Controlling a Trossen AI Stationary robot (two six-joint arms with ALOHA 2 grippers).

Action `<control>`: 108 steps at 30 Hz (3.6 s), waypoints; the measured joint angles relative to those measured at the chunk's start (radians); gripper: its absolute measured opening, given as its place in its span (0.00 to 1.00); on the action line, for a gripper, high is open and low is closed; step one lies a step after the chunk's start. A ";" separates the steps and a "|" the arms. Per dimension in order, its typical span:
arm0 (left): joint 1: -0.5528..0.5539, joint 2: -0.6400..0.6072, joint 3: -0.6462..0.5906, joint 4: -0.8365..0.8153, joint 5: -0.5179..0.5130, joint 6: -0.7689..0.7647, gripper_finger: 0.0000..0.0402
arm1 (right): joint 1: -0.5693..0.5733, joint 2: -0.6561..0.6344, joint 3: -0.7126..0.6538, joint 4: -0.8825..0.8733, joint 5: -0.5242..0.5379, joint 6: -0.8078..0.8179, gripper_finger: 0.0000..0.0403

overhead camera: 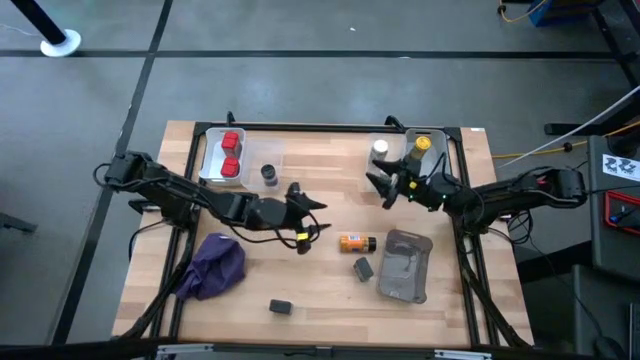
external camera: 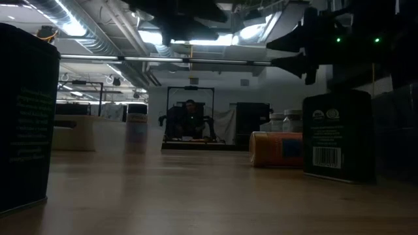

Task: Sort spices by type
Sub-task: Put the right green seasoning can into the black bin

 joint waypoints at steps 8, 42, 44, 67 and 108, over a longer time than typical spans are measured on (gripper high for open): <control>0.026 0.107 0.000 0.136 0.151 0.077 0.60 | 0.169 0.000 0.038 -0.025 0.010 -0.008 0.67; -0.041 0.077 0.000 -0.120 0.376 0.159 0.60 | 0.655 0.358 0.956 -1.754 0.067 0.971 0.67; -0.041 0.077 0.000 -0.120 0.375 0.159 0.60 | 0.654 0.396 0.978 -1.776 0.039 0.996 0.67; -0.041 0.077 0.000 -0.121 0.376 0.168 0.60 | 0.654 0.632 1.050 -1.881 -0.051 1.077 0.67; -0.041 0.077 0.000 -0.121 0.376 0.169 0.60 | 0.655 0.660 1.488 -2.619 -0.058 0.997 0.33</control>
